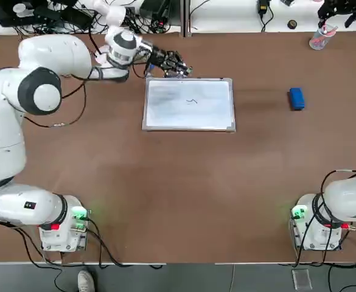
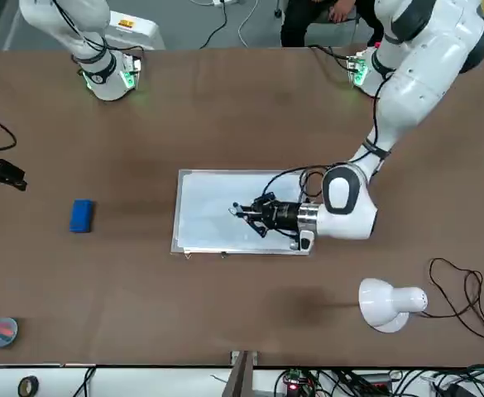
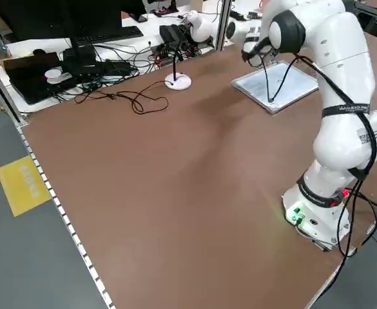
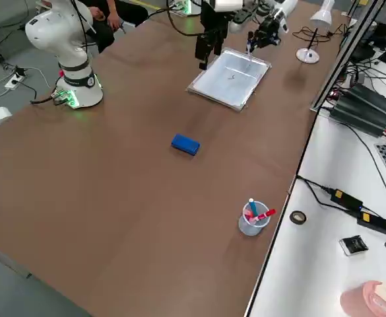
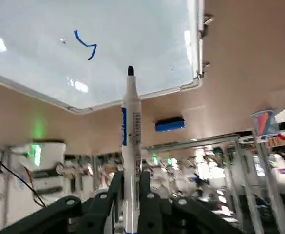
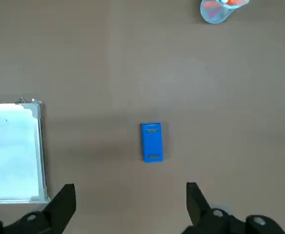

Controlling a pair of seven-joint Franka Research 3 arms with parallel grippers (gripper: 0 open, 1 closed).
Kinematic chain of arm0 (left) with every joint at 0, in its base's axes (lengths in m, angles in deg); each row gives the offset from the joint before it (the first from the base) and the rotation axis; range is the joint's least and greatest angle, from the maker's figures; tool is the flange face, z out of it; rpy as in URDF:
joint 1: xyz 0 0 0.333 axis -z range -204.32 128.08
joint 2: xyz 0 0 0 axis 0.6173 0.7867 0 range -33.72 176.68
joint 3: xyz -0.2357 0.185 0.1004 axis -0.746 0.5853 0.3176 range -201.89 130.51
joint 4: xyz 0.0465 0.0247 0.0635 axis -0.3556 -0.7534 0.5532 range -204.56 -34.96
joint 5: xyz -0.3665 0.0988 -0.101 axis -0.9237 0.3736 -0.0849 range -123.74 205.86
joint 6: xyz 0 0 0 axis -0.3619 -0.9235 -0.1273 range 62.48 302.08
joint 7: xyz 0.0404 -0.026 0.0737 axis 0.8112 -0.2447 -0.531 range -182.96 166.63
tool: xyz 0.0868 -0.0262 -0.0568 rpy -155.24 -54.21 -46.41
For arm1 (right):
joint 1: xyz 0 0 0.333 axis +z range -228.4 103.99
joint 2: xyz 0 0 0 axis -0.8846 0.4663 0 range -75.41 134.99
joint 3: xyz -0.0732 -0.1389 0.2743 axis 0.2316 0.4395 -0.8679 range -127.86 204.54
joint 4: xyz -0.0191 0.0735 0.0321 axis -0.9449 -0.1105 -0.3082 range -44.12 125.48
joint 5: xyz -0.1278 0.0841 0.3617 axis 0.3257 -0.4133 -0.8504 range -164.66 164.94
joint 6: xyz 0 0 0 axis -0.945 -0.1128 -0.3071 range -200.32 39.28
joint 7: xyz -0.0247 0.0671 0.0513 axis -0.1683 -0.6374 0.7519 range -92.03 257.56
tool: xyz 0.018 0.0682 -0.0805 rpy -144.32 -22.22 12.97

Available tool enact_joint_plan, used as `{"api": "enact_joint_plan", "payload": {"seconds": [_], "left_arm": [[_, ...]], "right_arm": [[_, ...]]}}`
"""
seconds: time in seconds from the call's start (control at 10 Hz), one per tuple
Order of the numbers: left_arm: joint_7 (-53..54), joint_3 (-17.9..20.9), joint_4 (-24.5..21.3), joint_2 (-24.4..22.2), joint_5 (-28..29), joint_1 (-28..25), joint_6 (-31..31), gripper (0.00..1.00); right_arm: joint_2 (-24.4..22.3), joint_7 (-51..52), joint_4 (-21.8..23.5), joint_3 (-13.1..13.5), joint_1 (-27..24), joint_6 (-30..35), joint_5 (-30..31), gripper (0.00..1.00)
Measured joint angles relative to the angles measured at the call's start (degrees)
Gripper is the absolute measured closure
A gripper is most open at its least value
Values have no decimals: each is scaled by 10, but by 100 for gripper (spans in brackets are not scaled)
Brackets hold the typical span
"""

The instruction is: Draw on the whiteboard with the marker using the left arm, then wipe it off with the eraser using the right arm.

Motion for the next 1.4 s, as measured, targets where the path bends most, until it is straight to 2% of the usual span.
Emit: {"api": "enact_joint_plan", "payload": {"seconds": [0.3,0.6,0.9,1.1,1.4], "left_arm": [[-9,0,1,-62,167,-13,-47,83],[30,0,1,-113,361,-39,-139,83],[131,0,-6,-146,524,-51,-208,83],[201,1,-25,-162,602,-58,-218,83],[323,1,-66,-183,648,-104,-214,83]], "right_arm": [[-6,4,21,-1,4,0,0,0],[-26,51,55,-1,9,-7,0,0],[-55,99,143,2,8,-102,0,0],[-63,109,211,5,6,-190,0,0],[-62,117,280,8,-11,-303,0,0]]}}
